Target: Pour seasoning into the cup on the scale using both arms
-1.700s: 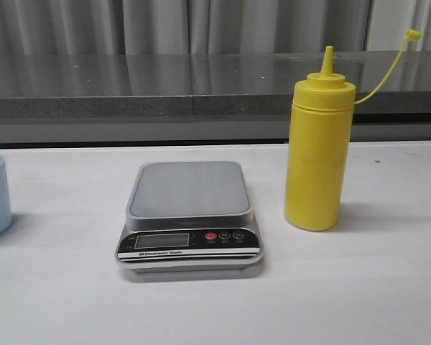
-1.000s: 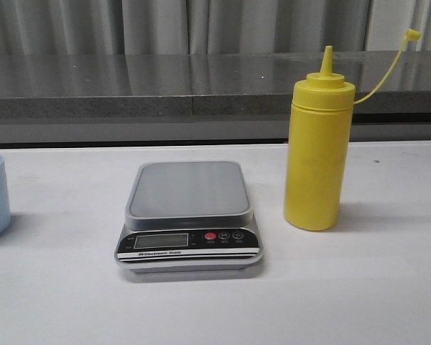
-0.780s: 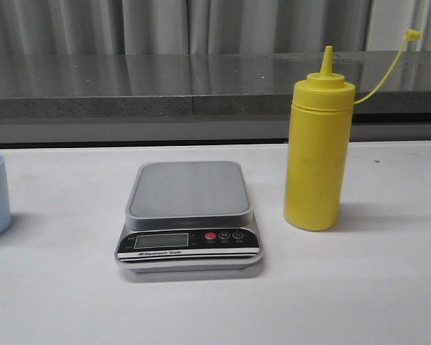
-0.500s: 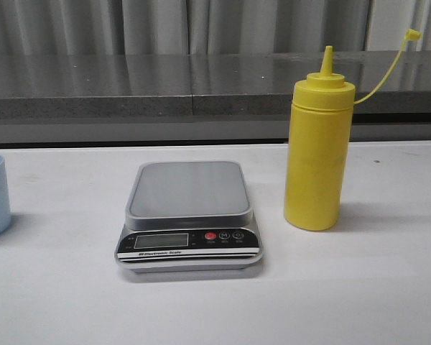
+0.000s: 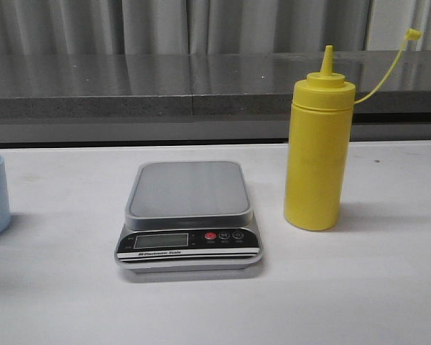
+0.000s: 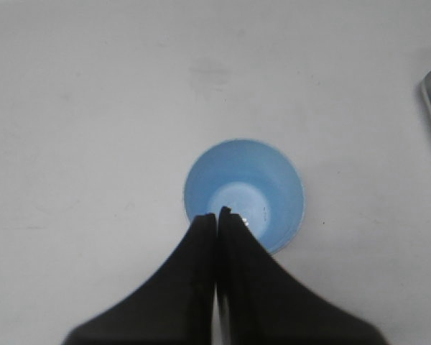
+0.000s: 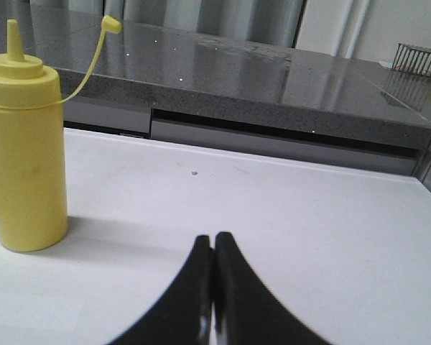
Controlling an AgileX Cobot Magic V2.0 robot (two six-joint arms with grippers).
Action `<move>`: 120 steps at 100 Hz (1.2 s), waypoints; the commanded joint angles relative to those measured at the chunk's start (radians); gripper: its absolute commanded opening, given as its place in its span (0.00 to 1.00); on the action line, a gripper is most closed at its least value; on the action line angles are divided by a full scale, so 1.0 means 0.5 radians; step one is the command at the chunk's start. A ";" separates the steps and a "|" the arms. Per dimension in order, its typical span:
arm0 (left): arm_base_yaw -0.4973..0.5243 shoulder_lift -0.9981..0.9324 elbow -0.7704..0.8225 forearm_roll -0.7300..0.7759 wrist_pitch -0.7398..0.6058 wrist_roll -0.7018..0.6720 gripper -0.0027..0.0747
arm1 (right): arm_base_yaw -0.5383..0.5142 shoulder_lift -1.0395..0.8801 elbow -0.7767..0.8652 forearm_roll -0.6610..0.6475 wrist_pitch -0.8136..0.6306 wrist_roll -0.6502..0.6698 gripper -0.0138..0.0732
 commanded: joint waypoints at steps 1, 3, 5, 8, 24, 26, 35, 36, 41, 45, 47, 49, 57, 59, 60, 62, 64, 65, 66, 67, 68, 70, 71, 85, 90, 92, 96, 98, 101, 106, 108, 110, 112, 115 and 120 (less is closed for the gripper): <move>0.003 0.051 -0.074 0.001 -0.123 -0.012 0.01 | -0.014 -0.035 0.002 -0.017 -0.164 0.000 0.08; 0.003 0.062 -0.074 0.001 -0.123 -0.012 0.01 | -0.014 -0.035 0.002 -0.017 -0.164 0.000 0.08; 0.003 0.080 -0.074 0.001 -0.123 -0.012 0.01 | -0.014 -0.035 0.002 -0.017 -0.164 0.000 0.08; 0.003 0.104 -0.074 0.001 -0.123 -0.012 0.01 | -0.014 -0.035 0.002 -0.017 -0.164 0.000 0.08; 0.003 0.156 -0.074 0.001 -0.123 -0.012 0.01 | -0.014 -0.035 0.002 -0.017 -0.164 0.000 0.08; 0.003 0.156 -0.074 0.001 -0.123 -0.012 0.01 | -0.014 -0.035 0.002 -0.017 -0.164 0.000 0.08; 0.003 0.156 -0.074 0.001 -0.132 -0.012 0.06 | -0.014 -0.035 0.002 -0.017 -0.164 0.000 0.08; 0.003 0.156 -0.074 0.003 -0.132 -0.012 0.07 | -0.014 -0.035 0.002 -0.017 -0.164 0.000 0.08; 0.003 0.156 -0.074 0.018 -0.136 -0.012 0.16 | -0.014 -0.035 0.002 -0.017 -0.164 0.000 0.08; 0.003 0.156 -0.074 0.018 -0.145 -0.012 0.23 | -0.014 -0.035 0.002 -0.017 -0.164 0.000 0.08; 0.003 0.156 -0.074 0.018 -0.148 -0.012 0.28 | -0.014 -0.035 0.002 -0.017 -0.164 0.000 0.08; 0.003 0.156 -0.074 0.018 -0.153 -0.012 0.33 | -0.014 -0.035 0.002 -0.017 -0.164 0.000 0.08; 0.003 0.156 -0.074 0.018 -0.183 -0.012 0.51 | -0.014 -0.035 0.002 -0.017 -0.164 0.000 0.08; 0.003 0.156 -0.074 0.018 -0.195 -0.012 0.55 | -0.014 -0.035 0.002 -0.017 -0.164 0.000 0.08; 0.003 0.156 -0.074 0.018 -0.203 -0.012 0.58 | -0.014 -0.035 0.002 -0.017 -0.164 0.000 0.08; 0.003 0.156 -0.074 0.018 -0.211 -0.012 0.61 | -0.014 -0.035 0.002 -0.017 -0.164 0.000 0.08; 0.003 0.156 -0.074 0.018 -0.225 -0.016 0.63 | -0.014 -0.035 0.002 -0.017 -0.164 0.000 0.08; 0.003 0.156 -0.074 0.018 -0.234 -0.016 0.65 | -0.014 -0.035 0.002 -0.017 -0.164 0.000 0.08; 0.003 0.156 -0.074 0.018 -0.239 -0.016 0.65 | -0.014 -0.035 0.002 -0.017 -0.164 0.000 0.08; 0.003 0.156 -0.074 0.018 -0.248 -0.022 0.67 | -0.014 -0.035 0.002 -0.017 -0.164 0.000 0.08; 0.003 0.156 -0.074 0.018 -0.253 -0.025 0.67 | -0.014 -0.035 0.002 -0.017 -0.164 0.000 0.08; 0.003 0.156 -0.074 0.018 -0.265 -0.047 0.68 | -0.014 -0.035 0.002 -0.017 -0.164 0.000 0.08; 0.003 0.156 -0.074 0.018 -0.269 -0.056 0.68 | -0.014 -0.035 0.002 -0.017 -0.164 0.000 0.08; 0.031 0.179 -0.074 0.018 -0.326 -0.107 0.68 | -0.014 -0.035 0.002 -0.017 -0.164 0.000 0.08; 0.063 0.200 -0.074 0.018 -0.329 -0.107 0.68 | -0.014 -0.035 0.002 -0.017 -0.164 0.000 0.08; 0.067 0.211 -0.074 0.018 -0.329 -0.107 0.68 | -0.014 -0.035 0.002 -0.017 -0.164 0.000 0.08; 0.089 0.229 -0.074 0.018 -0.326 -0.107 0.68 | -0.014 -0.035 0.002 -0.017 -0.164 0.000 0.08; 0.098 0.244 -0.074 0.018 -0.326 -0.107 0.68 | -0.014 -0.035 0.002 -0.017 -0.164 0.000 0.08; 0.103 0.263 -0.074 0.018 -0.326 -0.107 0.68 | -0.014 -0.035 0.002 -0.017 -0.164 0.000 0.08; 0.103 0.303 -0.074 0.018 -0.326 -0.107 0.68 | -0.014 -0.035 0.002 -0.017 -0.164 0.000 0.08; 0.103 0.320 -0.074 0.018 -0.330 -0.107 0.68 | -0.014 -0.035 0.002 -0.017 -0.164 0.000 0.08; 0.103 0.335 -0.074 0.018 -0.334 -0.107 0.68 | -0.014 -0.035 0.002 -0.017 -0.164 0.000 0.08; 0.103 0.344 -0.074 0.018 -0.338 -0.107 0.68 | -0.014 -0.035 0.002 -0.017 -0.164 0.000 0.08; 0.103 0.368 -0.074 -0.002 -0.345 -0.107 0.68 | -0.014 -0.035 0.002 -0.017 -0.164 0.000 0.08; 0.103 0.399 -0.074 -0.026 -0.359 -0.107 0.68 | -0.014 -0.035 0.002 -0.017 -0.164 0.000 0.08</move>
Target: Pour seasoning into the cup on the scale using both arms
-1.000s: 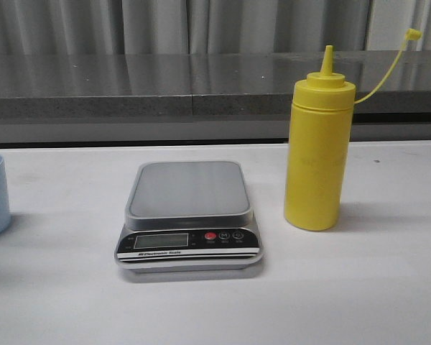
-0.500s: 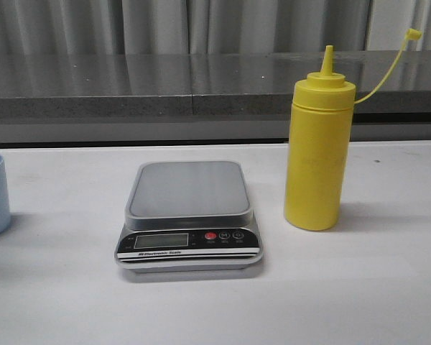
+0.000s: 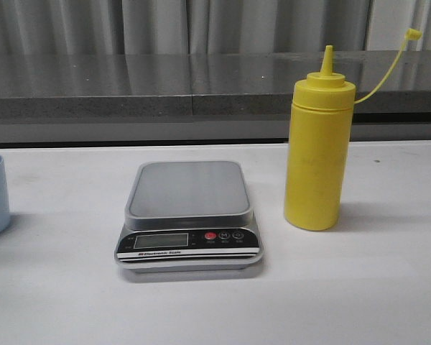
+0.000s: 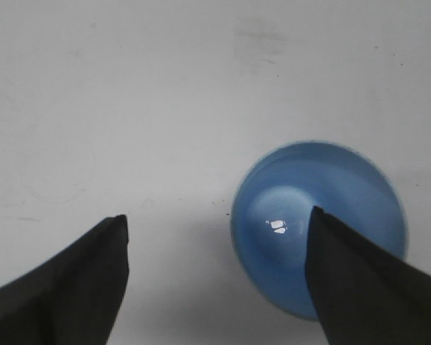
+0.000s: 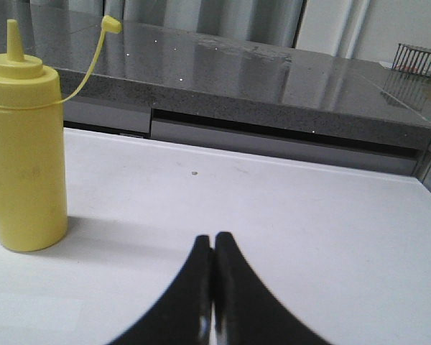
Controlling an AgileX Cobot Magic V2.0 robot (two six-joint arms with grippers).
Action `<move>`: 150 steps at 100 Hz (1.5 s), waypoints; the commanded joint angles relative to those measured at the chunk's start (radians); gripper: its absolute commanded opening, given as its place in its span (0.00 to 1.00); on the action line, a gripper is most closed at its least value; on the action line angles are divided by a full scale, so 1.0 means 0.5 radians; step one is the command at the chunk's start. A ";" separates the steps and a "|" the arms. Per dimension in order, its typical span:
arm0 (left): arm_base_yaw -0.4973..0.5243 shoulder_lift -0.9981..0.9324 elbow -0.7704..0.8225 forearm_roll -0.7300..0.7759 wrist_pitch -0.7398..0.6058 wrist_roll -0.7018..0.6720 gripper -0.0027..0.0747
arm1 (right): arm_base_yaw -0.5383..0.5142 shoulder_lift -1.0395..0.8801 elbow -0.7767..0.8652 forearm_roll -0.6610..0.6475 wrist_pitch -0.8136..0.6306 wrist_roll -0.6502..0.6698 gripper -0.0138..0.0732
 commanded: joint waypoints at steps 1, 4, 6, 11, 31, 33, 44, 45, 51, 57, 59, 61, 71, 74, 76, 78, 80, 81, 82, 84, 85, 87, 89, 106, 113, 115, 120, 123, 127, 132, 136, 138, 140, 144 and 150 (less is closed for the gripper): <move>0.005 -0.009 -0.066 -0.052 -0.124 -0.022 0.68 | -0.014 -0.035 0.002 -0.017 -0.164 0.000 0.08; 0.005 0.012 -0.066 -0.054 -0.135 -0.022 0.68 | -0.014 -0.035 0.002 -0.017 -0.164 0.000 0.08; 0.005 0.021 -0.066 -0.054 -0.139 -0.022 0.68 | -0.014 -0.035 0.002 -0.017 -0.164 0.000 0.08; 0.005 0.054 -0.066 -0.054 -0.149 -0.022 0.68 | -0.014 -0.035 0.002 -0.017 -0.164 0.000 0.08; 0.005 0.148 -0.066 -0.062 -0.189 -0.022 0.67 | -0.014 -0.035 0.002 -0.017 -0.164 0.000 0.08; 0.005 0.154 -0.066 -0.062 -0.194 -0.022 0.67 | -0.014 -0.035 0.002 -0.017 -0.164 0.000 0.08; 0.005 0.189 -0.066 -0.067 -0.220 -0.022 0.61 | -0.014 -0.035 0.002 -0.017 -0.164 0.000 0.08; 0.005 0.190 -0.066 -0.067 -0.224 -0.022 0.60 | -0.014 -0.035 0.002 -0.017 -0.164 0.000 0.08; 0.005 0.208 -0.066 -0.071 -0.229 -0.022 0.55 | -0.014 -0.035 0.002 -0.017 -0.164 0.000 0.08; 0.005 0.227 -0.066 -0.071 -0.229 -0.022 0.49 | -0.014 -0.035 0.002 -0.017 -0.164 0.000 0.08; 0.005 0.231 -0.066 -0.076 -0.229 -0.022 0.47 | -0.014 -0.035 0.002 -0.017 -0.164 0.000 0.08; 0.005 0.235 -0.066 -0.076 -0.229 -0.022 0.45 | -0.014 -0.035 0.002 -0.017 -0.164 0.000 0.08; 0.005 0.239 -0.066 -0.089 -0.236 -0.022 0.33 | -0.014 -0.035 0.002 -0.017 -0.164 0.000 0.08; 0.005 0.239 -0.066 -0.089 -0.245 -0.022 0.29 | -0.014 -0.035 0.002 -0.017 -0.164 0.000 0.08; 0.005 0.239 -0.066 -0.089 -0.250 -0.022 0.26 | -0.014 -0.035 0.002 -0.017 -0.164 0.000 0.08; 0.005 0.239 -0.066 -0.089 -0.259 -0.022 0.22 | -0.014 -0.035 0.002 -0.017 -0.164 0.000 0.08; 0.005 0.239 -0.066 -0.089 -0.265 -0.022 0.19 | -0.014 -0.035 0.002 -0.017 -0.164 0.000 0.08; 0.005 0.239 -0.066 -0.089 -0.266 -0.022 0.18 | -0.014 -0.035 0.002 -0.017 -0.164 0.000 0.08; 0.005 0.239 -0.066 -0.089 -0.269 -0.022 0.15 | -0.014 -0.035 0.002 -0.017 -0.164 0.000 0.08; 0.005 0.239 -0.066 -0.089 -0.270 -0.022 0.12 | -0.014 -0.035 0.002 -0.017 -0.164 0.000 0.08; 0.005 0.239 -0.066 -0.089 -0.273 -0.022 0.10 | -0.014 -0.035 0.002 -0.017 -0.164 0.000 0.08; 0.005 0.239 -0.066 -0.089 -0.278 -0.022 0.06 | -0.014 -0.035 0.002 -0.017 -0.164 0.000 0.08; 0.005 0.239 -0.071 -0.092 -0.278 -0.022 0.02 | -0.014 -0.035 0.002 -0.017 -0.164 0.000 0.08; 0.005 0.239 -0.162 -0.114 -0.165 -0.022 0.01 | -0.014 -0.035 0.002 -0.017 -0.164 0.000 0.08; 0.005 0.232 -0.236 -0.140 -0.060 -0.022 0.01 | -0.014 -0.035 0.002 -0.017 -0.164 0.000 0.08; 0.005 0.227 -0.259 -0.149 -0.028 -0.022 0.01 | -0.014 -0.035 0.002 -0.017 -0.164 0.000 0.08; 0.005 0.210 -0.314 -0.163 0.043 -0.019 0.01 | -0.014 -0.035 0.002 -0.017 -0.164 0.000 0.08; -0.002 0.197 -0.344 -0.162 0.077 -0.019 0.01 | -0.014 -0.035 0.002 -0.017 -0.164 0.000 0.08; -0.017 0.177 -0.394 -0.167 0.131 -0.019 0.01 | -0.014 -0.035 0.002 -0.017 -0.164 0.000 0.08; -0.047 0.155 -0.455 -0.183 0.205 -0.019 0.01 | -0.014 -0.035 0.002 -0.017 -0.164 0.000 0.08; -0.080 0.147 -0.513 -0.193 0.254 -0.005 0.01 | -0.014 -0.035 0.002 -0.017 -0.164 0.000 0.08; -0.092 0.147 -0.533 -0.193 0.275 -0.005 0.01 | -0.014 -0.035 0.002 -0.017 -0.164 0.000 0.08; -0.122 0.147 -0.567 -0.197 0.323 0.009 0.01 | -0.014 -0.035 0.002 -0.017 -0.164 0.000 0.08; -0.162 0.147 -0.632 -0.197 0.383 0.017 0.01 | -0.014 -0.035 0.002 -0.017 -0.164 0.000 0.08; -0.248 0.147 -0.718 -0.201 0.429 0.018 0.01 | -0.014 -0.035 0.002 -0.017 -0.164 0.000 0.08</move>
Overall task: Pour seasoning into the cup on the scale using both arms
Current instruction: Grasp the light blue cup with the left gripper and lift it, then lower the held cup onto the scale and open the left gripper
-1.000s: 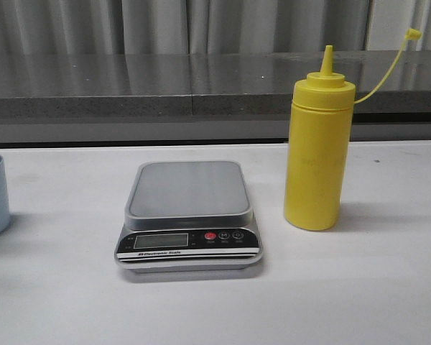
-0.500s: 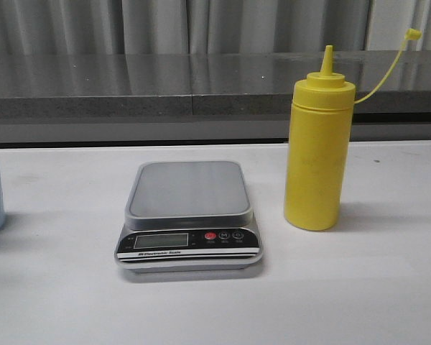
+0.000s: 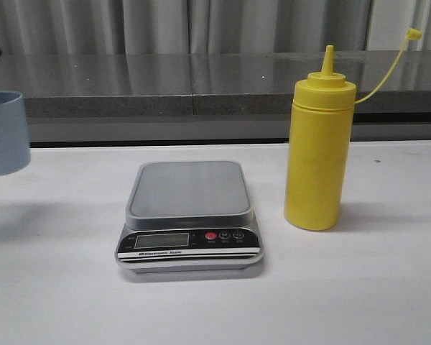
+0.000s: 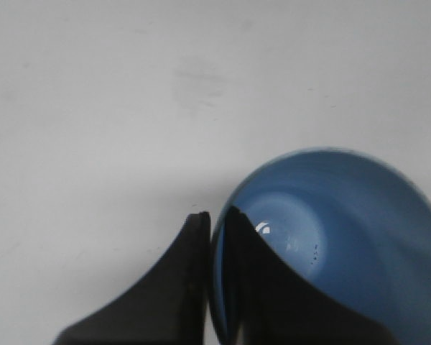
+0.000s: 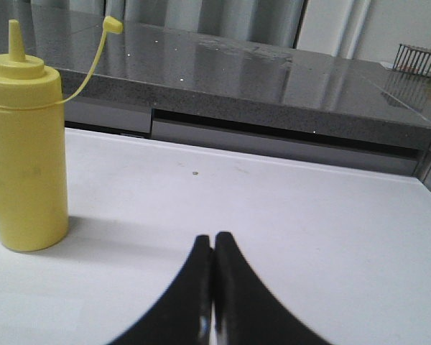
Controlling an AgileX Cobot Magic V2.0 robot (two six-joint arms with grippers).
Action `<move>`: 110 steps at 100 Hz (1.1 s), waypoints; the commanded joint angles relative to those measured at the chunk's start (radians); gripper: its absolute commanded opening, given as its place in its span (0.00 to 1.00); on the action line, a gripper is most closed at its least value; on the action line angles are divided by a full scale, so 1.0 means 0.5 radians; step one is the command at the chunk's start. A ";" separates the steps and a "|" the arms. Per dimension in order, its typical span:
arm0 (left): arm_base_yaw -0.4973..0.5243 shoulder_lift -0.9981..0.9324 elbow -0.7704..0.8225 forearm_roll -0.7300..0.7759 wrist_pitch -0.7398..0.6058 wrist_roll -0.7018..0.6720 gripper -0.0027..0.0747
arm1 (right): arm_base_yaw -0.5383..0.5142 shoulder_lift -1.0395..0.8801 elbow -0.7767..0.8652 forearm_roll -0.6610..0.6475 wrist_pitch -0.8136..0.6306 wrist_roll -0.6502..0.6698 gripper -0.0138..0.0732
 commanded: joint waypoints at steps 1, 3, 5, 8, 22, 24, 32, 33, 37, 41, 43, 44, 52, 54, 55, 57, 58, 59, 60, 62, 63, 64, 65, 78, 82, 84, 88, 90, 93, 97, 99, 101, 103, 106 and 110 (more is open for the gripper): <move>-0.123 -0.094 -0.186 -0.047 0.044 0.009 0.01 | -0.014 -0.035 0.002 -0.017 -0.164 0.000 0.08; -0.154 -0.094 -0.212 -0.047 0.048 0.009 0.01 | -0.014 -0.035 0.002 -0.017 -0.164 0.000 0.08; -0.186 -0.094 -0.237 -0.051 0.054 0.009 0.01 | -0.014 -0.035 0.002 -0.017 -0.164 0.000 0.08; -0.231 -0.094 -0.269 -0.051 0.063 0.009 0.01 | -0.014 -0.035 0.002 -0.017 -0.164 0.000 0.08; -0.448 -0.062 -0.416 -0.059 0.071 0.009 0.01 | -0.014 -0.035 0.002 -0.017 -0.164 0.000 0.08; -0.479 -0.046 -0.435 -0.059 0.071 0.009 0.01 | -0.014 -0.035 0.002 -0.017 -0.164 0.000 0.08; -0.599 0.013 -0.503 -0.059 0.071 0.009 0.01 | -0.014 -0.035 0.002 -0.017 -0.164 0.000 0.08; -0.607 0.020 -0.514 -0.059 0.071 0.009 0.01 | -0.014 -0.035 0.002 -0.017 -0.164 0.000 0.08; -0.658 0.060 -0.543 -0.059 0.071 0.009 0.01 | -0.014 -0.035 0.002 -0.017 -0.164 0.000 0.08; -0.704 0.101 -0.579 -0.059 0.071 0.009 0.01 | -0.014 -0.035 0.002 -0.017 -0.164 0.000 0.08; -0.719 0.122 -0.596 -0.059 0.071 0.009 0.01 | -0.014 -0.035 0.002 -0.017 -0.164 0.000 0.08; -0.733 0.129 -0.602 -0.059 0.075 0.009 0.01 | -0.014 -0.035 0.002 -0.017 -0.164 0.000 0.08; -0.801 0.208 -0.669 -0.059 0.074 0.009 0.01 | -0.014 -0.035 0.002 -0.017 -0.164 0.000 0.08; -0.817 0.220 -0.685 -0.059 0.074 0.009 0.01 | -0.014 -0.035 0.002 -0.017 -0.164 0.000 0.08; -0.826 0.235 -0.691 -0.059 0.074 0.009 0.01 | -0.014 -0.035 0.002 -0.017 -0.164 0.000 0.08; -0.835 0.252 -0.707 -0.059 0.079 0.009 0.01 | -0.014 -0.035 0.002 -0.017 -0.164 0.000 0.08; -0.843 0.258 -0.712 -0.059 0.079 0.009 0.01 | -0.014 -0.035 0.002 -0.017 -0.164 0.000 0.08; -0.847 0.272 -0.722 -0.059 0.083 0.009 0.01 | -0.014 -0.035 0.002 -0.017 -0.164 0.000 0.08; -0.853 0.278 -0.727 -0.059 0.083 0.009 0.01 | -0.014 -0.035 0.002 -0.017 -0.164 0.000 0.08; -0.864 0.294 -0.741 -0.059 0.087 0.009 0.01 | -0.014 -0.035 0.002 -0.017 -0.164 0.000 0.08; -0.867 0.301 -0.750 -0.059 0.087 0.009 0.01 | -0.014 -0.035 0.002 -0.017 -0.164 0.000 0.08; -0.866 0.313 -0.755 -0.059 0.087 0.009 0.01 | -0.014 -0.035 0.002 -0.017 -0.164 0.000 0.08; -0.871 0.318 -0.760 -0.059 0.092 0.009 0.01 | -0.014 -0.035 0.002 -0.017 -0.164 0.000 0.08; -0.902 0.415 -0.806 -0.059 0.097 0.017 0.01 | -0.014 -0.035 0.002 -0.017 -0.164 0.000 0.08; -0.905 0.435 -0.806 -0.054 0.093 0.017 0.01 | -0.014 -0.035 0.002 -0.017 -0.164 0.000 0.08; -0.905 0.441 -0.806 -0.054 0.093 0.017 0.01 | -0.014 -0.035 0.002 -0.017 -0.164 0.000 0.08; -0.905 0.463 -0.806 -0.051 0.093 0.017 0.01 | -0.014 -0.035 0.002 -0.017 -0.164 0.000 0.08; -0.905 0.473 -0.806 -0.051 0.093 0.017 0.01 | -0.014 -0.035 0.002 -0.017 -0.164 0.000 0.08; -0.905 0.481 -0.806 -0.051 0.089 0.022 0.01 | -0.014 -0.035 0.002 -0.017 -0.164 0.000 0.08; -0.905 0.498 -0.806 -0.047 0.079 0.030 0.01 | -0.014 -0.035 0.002 -0.017 -0.164 0.000 0.08; -0.905 0.508 -0.806 -0.047 0.080 0.030 0.01 | -0.014 -0.035 0.002 -0.017 -0.164 0.000 0.08; -0.905 0.513 -0.806 -0.047 0.075 0.030 0.01 | -0.014 -0.035 0.002 -0.017 -0.164 0.000 0.08; -0.905 0.519 -0.806 -0.047 0.075 0.030 0.01 | -0.014 -0.035 0.002 -0.017 -0.164 0.000 0.08; -0.905 0.526 -0.806 -0.047 0.075 0.030 0.01 | -0.014 -0.035 0.002 -0.017 -0.164 0.000 0.08; -0.905 0.535 -0.806 -0.047 0.075 0.030 0.01 | -0.014 -0.035 0.002 -0.017 -0.164 0.000 0.08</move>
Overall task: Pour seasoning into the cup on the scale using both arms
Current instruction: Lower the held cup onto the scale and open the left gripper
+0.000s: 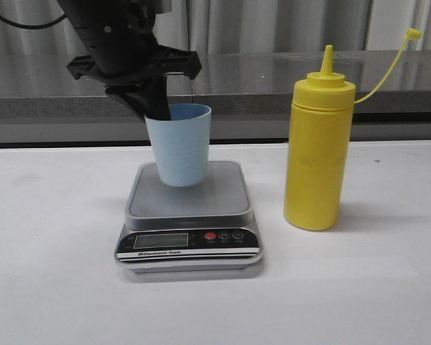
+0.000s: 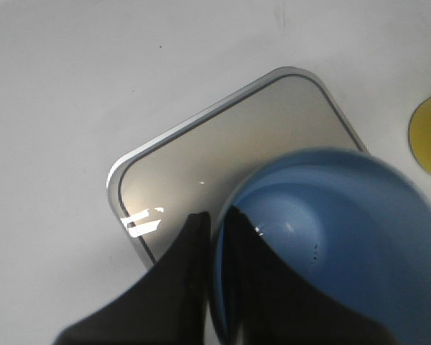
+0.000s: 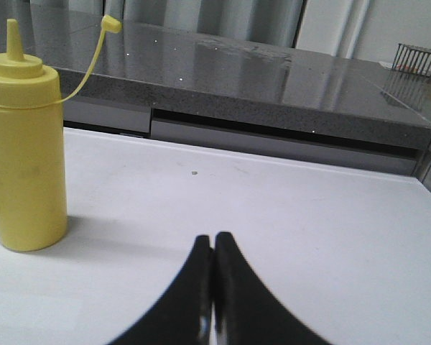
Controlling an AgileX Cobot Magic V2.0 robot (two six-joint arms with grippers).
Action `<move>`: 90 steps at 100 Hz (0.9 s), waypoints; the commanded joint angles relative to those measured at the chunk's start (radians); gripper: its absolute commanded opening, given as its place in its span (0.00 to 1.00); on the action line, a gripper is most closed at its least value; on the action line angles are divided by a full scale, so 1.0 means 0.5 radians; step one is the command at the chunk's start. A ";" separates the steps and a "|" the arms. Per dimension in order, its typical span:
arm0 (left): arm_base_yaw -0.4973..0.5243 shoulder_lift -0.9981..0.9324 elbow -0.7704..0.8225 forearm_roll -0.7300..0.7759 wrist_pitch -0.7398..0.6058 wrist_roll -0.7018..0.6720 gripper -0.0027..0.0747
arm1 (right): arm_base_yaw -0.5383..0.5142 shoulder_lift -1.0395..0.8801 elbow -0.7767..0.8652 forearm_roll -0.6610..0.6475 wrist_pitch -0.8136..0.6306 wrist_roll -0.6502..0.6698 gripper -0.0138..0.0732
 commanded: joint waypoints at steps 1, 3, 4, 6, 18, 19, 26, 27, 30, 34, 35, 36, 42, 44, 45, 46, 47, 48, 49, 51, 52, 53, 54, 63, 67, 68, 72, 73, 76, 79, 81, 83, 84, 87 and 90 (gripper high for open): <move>-0.018 -0.089 -0.067 -0.020 -0.087 0.007 0.01 | -0.014 -0.035 0.002 -0.017 -0.164 0.000 0.08; -0.018 -0.089 -0.067 -0.020 -0.090 0.007 0.01 | -0.014 -0.035 0.002 -0.017 -0.164 0.000 0.08; -0.018 -0.089 -0.067 -0.020 -0.090 0.007 0.01 | -0.014 -0.035 0.002 -0.017 -0.164 0.000 0.08; -0.018 -0.087 -0.067 -0.020 -0.090 0.007 0.01 | -0.014 -0.035 0.002 -0.017 -0.164 0.000 0.08; -0.018 -0.081 -0.067 -0.020 -0.092 0.007 0.01 | -0.014 -0.035 0.002 -0.017 -0.164 0.000 0.08; -0.018 -0.079 -0.067 -0.020 -0.092 0.007 0.01 | -0.014 -0.035 0.002 -0.017 -0.164 0.000 0.08; -0.018 -0.071 -0.067 -0.020 -0.092 0.007 0.01 | -0.014 -0.035 0.002 -0.017 -0.164 0.000 0.08; -0.018 -0.071 -0.067 -0.020 -0.092 0.007 0.01 | -0.014 -0.035 0.002 -0.017 -0.164 0.000 0.08; -0.018 -0.067 -0.067 -0.020 -0.092 0.007 0.01 | -0.014 -0.035 0.002 -0.017 -0.164 0.000 0.08; -0.018 -0.068 -0.067 -0.017 -0.092 0.007 0.01 | -0.014 -0.035 0.002 -0.017 -0.164 0.000 0.08; -0.018 -0.068 -0.067 -0.017 -0.088 0.007 0.01 | -0.014 -0.035 0.002 -0.017 -0.164 0.000 0.08; -0.018 -0.068 -0.067 -0.017 -0.088 0.007 0.01 | -0.014 -0.035 0.002 -0.017 -0.164 0.000 0.08; -0.018 -0.067 -0.067 -0.017 -0.088 0.007 0.01 | -0.014 -0.035 0.002 -0.017 -0.164 0.000 0.08; -0.018 -0.067 -0.067 -0.017 -0.088 0.007 0.01 | -0.014 -0.035 0.002 -0.017 -0.164 0.000 0.08; -0.018 -0.067 -0.067 -0.017 -0.088 0.007 0.01 | -0.014 -0.035 0.002 -0.017 -0.164 0.000 0.08; -0.018 -0.067 -0.067 -0.017 -0.088 0.007 0.01 | -0.014 -0.035 0.002 -0.017 -0.164 0.000 0.08; -0.018 -0.067 -0.067 -0.017 -0.084 0.007 0.01 | -0.014 -0.035 0.002 -0.017 -0.164 0.000 0.08; -0.018 -0.067 -0.067 -0.017 -0.085 0.007 0.01 | -0.014 -0.035 0.002 -0.017 -0.164 0.000 0.08; -0.018 -0.067 -0.067 -0.017 -0.083 0.007 0.01 | -0.014 -0.035 0.002 -0.017 -0.164 0.000 0.08; -0.018 -0.067 -0.067 -0.017 -0.080 0.007 0.01 | -0.014 -0.035 0.002 -0.017 -0.164 0.000 0.08; -0.018 -0.067 -0.067 -0.017 -0.075 0.007 0.01 | -0.014 -0.035 0.002 -0.017 -0.164 0.000 0.08; -0.018 -0.067 -0.067 -0.017 -0.075 0.007 0.01 | -0.014 -0.035 0.002 -0.017 -0.164 0.000 0.08; -0.018 -0.067 -0.067 -0.017 -0.075 0.007 0.01 | -0.014 -0.035 0.002 -0.017 -0.164 0.000 0.08; -0.018 -0.067 -0.067 -0.017 -0.072 0.024 0.03 | -0.014 -0.035 0.002 -0.017 -0.164 0.000 0.08; -0.018 -0.067 -0.067 -0.017 -0.071 0.048 0.06 | -0.014 -0.035 0.002 -0.017 -0.164 0.000 0.08; -0.018 -0.067 -0.067 -0.017 -0.066 0.048 0.07 | -0.014 -0.035 0.002 -0.017 -0.164 0.000 0.08; -0.018 -0.067 -0.067 -0.017 -0.067 0.052 0.11 | -0.014 -0.035 0.002 -0.017 -0.164 0.000 0.08; -0.018 -0.067 -0.067 -0.017 -0.065 0.052 0.13 | -0.014 -0.035 0.002 -0.017 -0.164 0.000 0.08; -0.018 -0.067 -0.067 -0.017 -0.062 0.052 0.17 | -0.014 -0.035 0.002 -0.017 -0.164 0.000 0.08; -0.018 -0.067 -0.067 -0.017 -0.057 0.052 0.21 | -0.014 -0.035 0.002 -0.017 -0.164 0.000 0.08; -0.018 -0.067 -0.067 -0.017 -0.052 0.052 0.25 | -0.014 -0.035 0.002 -0.017 -0.164 0.000 0.08; -0.018 -0.067 -0.067 -0.017 -0.051 0.052 0.28 | -0.014 -0.035 0.002 -0.017 -0.164 0.000 0.08; -0.018 -0.067 -0.067 -0.017 -0.048 0.052 0.31 | -0.014 -0.035 0.002 -0.017 -0.164 0.000 0.08; -0.018 -0.067 -0.067 -0.017 -0.042 0.052 0.36 | -0.014 -0.035 0.002 -0.017 -0.164 0.000 0.08; -0.018 -0.067 -0.067 -0.017 -0.043 0.052 0.41 | -0.014 -0.035 0.002 -0.017 -0.164 0.000 0.08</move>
